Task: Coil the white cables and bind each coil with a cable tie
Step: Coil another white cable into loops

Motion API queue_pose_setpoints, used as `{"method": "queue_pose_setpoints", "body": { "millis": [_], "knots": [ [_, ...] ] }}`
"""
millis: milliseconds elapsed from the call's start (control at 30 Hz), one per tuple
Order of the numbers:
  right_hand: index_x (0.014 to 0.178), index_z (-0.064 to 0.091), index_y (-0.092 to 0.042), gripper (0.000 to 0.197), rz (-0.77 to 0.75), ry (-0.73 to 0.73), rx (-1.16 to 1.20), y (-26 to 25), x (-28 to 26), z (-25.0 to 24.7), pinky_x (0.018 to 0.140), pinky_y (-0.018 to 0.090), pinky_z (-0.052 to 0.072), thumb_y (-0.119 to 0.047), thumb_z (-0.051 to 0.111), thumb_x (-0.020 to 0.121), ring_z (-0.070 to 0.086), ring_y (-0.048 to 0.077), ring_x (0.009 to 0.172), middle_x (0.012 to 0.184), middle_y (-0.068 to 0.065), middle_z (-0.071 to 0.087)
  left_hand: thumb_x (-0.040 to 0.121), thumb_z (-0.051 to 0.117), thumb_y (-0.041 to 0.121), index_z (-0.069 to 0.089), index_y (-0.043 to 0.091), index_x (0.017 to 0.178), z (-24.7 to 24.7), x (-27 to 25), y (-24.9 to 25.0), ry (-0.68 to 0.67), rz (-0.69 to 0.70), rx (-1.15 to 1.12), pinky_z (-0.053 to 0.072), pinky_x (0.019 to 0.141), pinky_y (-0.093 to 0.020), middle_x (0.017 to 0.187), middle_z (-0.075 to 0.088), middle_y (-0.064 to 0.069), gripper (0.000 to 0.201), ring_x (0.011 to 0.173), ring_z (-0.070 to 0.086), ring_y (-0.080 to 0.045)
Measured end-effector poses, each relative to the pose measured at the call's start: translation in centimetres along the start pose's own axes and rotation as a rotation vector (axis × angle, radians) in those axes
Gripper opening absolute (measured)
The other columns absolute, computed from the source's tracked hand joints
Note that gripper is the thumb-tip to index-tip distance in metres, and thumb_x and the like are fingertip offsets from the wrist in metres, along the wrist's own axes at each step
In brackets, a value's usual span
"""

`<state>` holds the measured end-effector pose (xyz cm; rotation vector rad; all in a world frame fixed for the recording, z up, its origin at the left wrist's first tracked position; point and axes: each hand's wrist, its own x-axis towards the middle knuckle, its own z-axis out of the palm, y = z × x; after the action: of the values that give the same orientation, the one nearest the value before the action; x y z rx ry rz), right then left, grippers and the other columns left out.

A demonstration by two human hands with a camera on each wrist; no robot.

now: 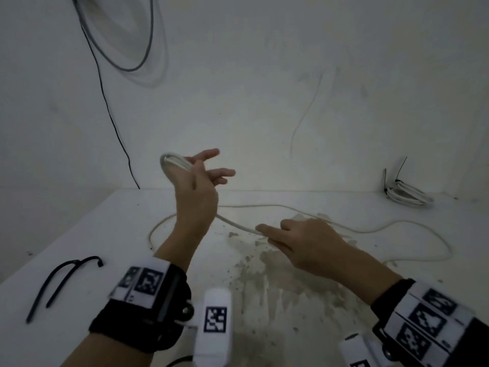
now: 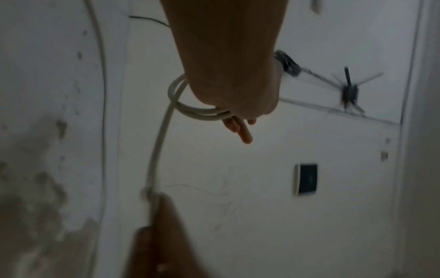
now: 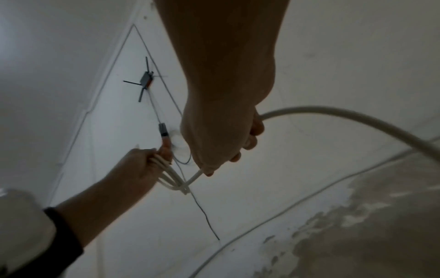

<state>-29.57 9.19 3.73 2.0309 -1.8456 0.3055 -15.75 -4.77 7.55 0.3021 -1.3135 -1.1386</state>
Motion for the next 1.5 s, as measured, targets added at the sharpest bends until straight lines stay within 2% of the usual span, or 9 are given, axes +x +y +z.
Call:
{"method": "queue_pose_setpoints", "body": {
  "millis": [133, 300, 500, 667, 767, 1000, 1133, 1333, 1500],
  "knots": [
    [0.092, 0.071, -0.018, 0.027, -0.158, 0.193, -0.081, -0.1, 0.4, -2.3, 0.036, 0.02, 0.032, -0.026, 0.048, 0.08, 0.04, 0.018, 0.034, 0.052, 0.0, 0.051, 0.099, 0.028, 0.009, 0.029, 0.006, 0.104, -0.1, -3.1, -1.6, -0.4, 0.162, 0.392, 0.057, 0.06, -0.027, 0.115, 0.059, -0.006, 0.005, 0.067, 0.068, -0.016],
    [0.078, 0.072, -0.017, 0.037, -0.104, 0.239, -0.024, 2.0, 0.7, -3.9, 0.039, 0.021, 0.038, -0.049, 0.054, 0.08, 0.049, 0.017, 0.038, 0.05, -0.002, 0.057, 0.1, 0.033, 0.016, 0.033, 0.01, 0.093, -0.5, -4.8, -1.7, -0.67, -0.056, 0.548, 0.043, 0.048, -0.024, 0.073, 0.058, 0.001, 0.009, 0.055, 0.055, -0.015],
    [0.059, 0.054, -0.012, 0.06, 0.037, 0.263, 0.096, 4.4, 0.7, -5.8, 0.044, 0.015, 0.025, -0.072, 0.052, 0.064, 0.035, 0.014, 0.036, 0.043, -0.008, 0.04, 0.095, 0.03, 0.051, 0.05, 0.007, 0.08, -0.8, -4.4, -0.1, -0.936, -0.464, 0.271, 0.022, 0.037, -0.019, 0.048, 0.032, 0.006, 0.05, 0.037, 0.024, -0.007],
    [0.068, 0.052, -0.008, 0.052, 0.115, 0.31, 0.364, 3.3, 1.1, -2.9, 0.047, 0.03, 0.034, -0.055, 0.04, 0.088, 0.043, 0.02, 0.044, 0.05, 0.005, 0.047, 0.097, 0.037, 0.039, 0.054, 0.013, 0.075, -0.9, -3.2, -0.4, -1.07, -0.954, -0.713, 0.023, 0.035, -0.017, 0.044, 0.028, 0.006, 0.038, 0.031, 0.026, -0.009],
    [0.071, 0.058, -0.006, 0.051, 0.317, 0.229, 0.91, 1.4, 1.2, -2.3, 0.058, 0.03, 0.045, -0.041, 0.034, 0.099, 0.051, 0.014, 0.055, 0.062, 0.008, 0.057, 0.1, 0.035, 0.03, 0.051, 0.003, 0.085, -0.7, -2.9, -1.1, -1.018, -1.007, -1.079, 0.023, 0.038, -0.023, 0.05, 0.033, -0.001, 0.036, 0.037, 0.034, -0.015],
    [0.088, 0.066, -0.009, 0.049, 0.563, 0.1, 1.49, -0.7, 1.8, -2.0, 0.083, 0.042, 0.055, -0.047, 0.036, 0.093, 0.068, 0.02, 0.084, 0.082, 0.006, 0.07, 0.1, 0.033, 0.026, 0.054, 0.0, 0.088, -1.3, -2.9, -1.8, -0.777, -0.924, -1.073, 0.027, 0.043, -0.027, 0.051, 0.035, -0.003, 0.035, 0.04, 0.037, -0.015],
    [0.084, 0.057, -0.005, 0.036, 0.649, 0.169, 1.804, -1.6, 2.5, -2.0, 0.059, 0.034, 0.052, -0.035, 0.042, 0.096, 0.051, 0.014, 0.049, 0.057, 0.0, 0.05, 0.099, 0.034, 0.023, 0.053, 0.0, 0.089, -1.6, -2.9, -1.8, -0.701, -0.903, -1.021, 0.03, 0.043, -0.025, 0.052, 0.035, -0.001, 0.031, 0.041, 0.035, -0.012],
    [0.074, 0.048, -0.01, 0.026, 0.763, 0.218, 1.735, -1.3, 3.3, -2.8, 0.037, 0.019, 0.024, -0.024, 0.049, 0.096, 0.022, 0.006, 0.035, 0.048, -0.006, 0.028, 0.084, 0.043, 0.035, 0.051, 0.009, 0.074, -0.7, -3.9, -0.7, -0.529, -0.877, -0.655, 0.039, 0.043, -0.022, 0.043, 0.032, 0.005, 0.03, 0.038, 0.036, -0.01],
    [0.077, 0.051, -0.008, 0.031, 0.763, 0.136, 1.415, -1.1, 3.6, -3.5, 0.041, 0.023, 0.035, -0.031, 0.048, 0.096, 0.036, 0.012, 0.032, 0.045, 0.0, 0.039, 0.087, 0.056, 0.025, 0.046, 0.013, 0.075, 0.4, -4.5, -0.7, -0.365, -0.69, -0.295, 0.035, 0.037, -0.018, 0.048, 0.029, 0.007, 0.02, 0.035, 0.032, -0.005]
  ]
}}
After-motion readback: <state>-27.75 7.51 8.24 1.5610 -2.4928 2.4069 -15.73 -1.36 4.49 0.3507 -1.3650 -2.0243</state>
